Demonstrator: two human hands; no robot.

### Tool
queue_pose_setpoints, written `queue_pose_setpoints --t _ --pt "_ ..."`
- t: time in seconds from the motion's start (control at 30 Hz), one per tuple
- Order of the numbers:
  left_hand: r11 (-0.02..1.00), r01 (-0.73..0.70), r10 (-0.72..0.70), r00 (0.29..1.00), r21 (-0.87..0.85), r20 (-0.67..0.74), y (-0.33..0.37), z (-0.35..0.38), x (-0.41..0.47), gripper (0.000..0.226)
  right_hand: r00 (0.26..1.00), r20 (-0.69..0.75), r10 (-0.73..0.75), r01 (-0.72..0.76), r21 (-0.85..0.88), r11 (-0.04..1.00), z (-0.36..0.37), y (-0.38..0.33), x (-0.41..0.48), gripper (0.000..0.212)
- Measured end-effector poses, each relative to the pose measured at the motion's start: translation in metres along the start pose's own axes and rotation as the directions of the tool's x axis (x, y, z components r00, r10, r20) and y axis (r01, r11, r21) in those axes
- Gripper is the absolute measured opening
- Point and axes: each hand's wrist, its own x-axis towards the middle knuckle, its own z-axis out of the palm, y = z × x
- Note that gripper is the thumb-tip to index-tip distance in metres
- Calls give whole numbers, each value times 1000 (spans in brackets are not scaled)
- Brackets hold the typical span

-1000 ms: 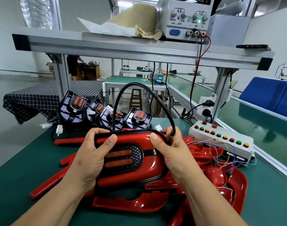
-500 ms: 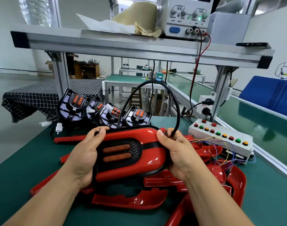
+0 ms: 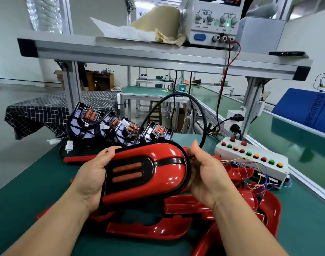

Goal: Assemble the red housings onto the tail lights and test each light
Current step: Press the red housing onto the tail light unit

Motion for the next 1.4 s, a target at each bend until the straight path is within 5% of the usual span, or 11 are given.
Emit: queue_pose_setpoints --t 0.43,0.77,1.2,1.3,1.4 --pt "1000 18 -17 993 -14 114 -1 -1 6 54 996 -41 -85 89 120 989 -2 7 3 30" --pt "999 -25 28 993 -25 113 -3 0 2 46 1000 12 -8 8 52 999 -2 2 -1 17" --pt "993 -119 118 983 1 141 2 1 -3 44 999 14 -39 38 103 994 -1 2 -2 28" --pt "996 -91 89 990 18 106 -2 3 -2 36 1000 29 -1 -1 74 997 2 -1 -6 12" --pt "999 -48 47 995 13 83 -5 2 2 36 1000 22 -15 14 12 1000 5 -5 -8 29"
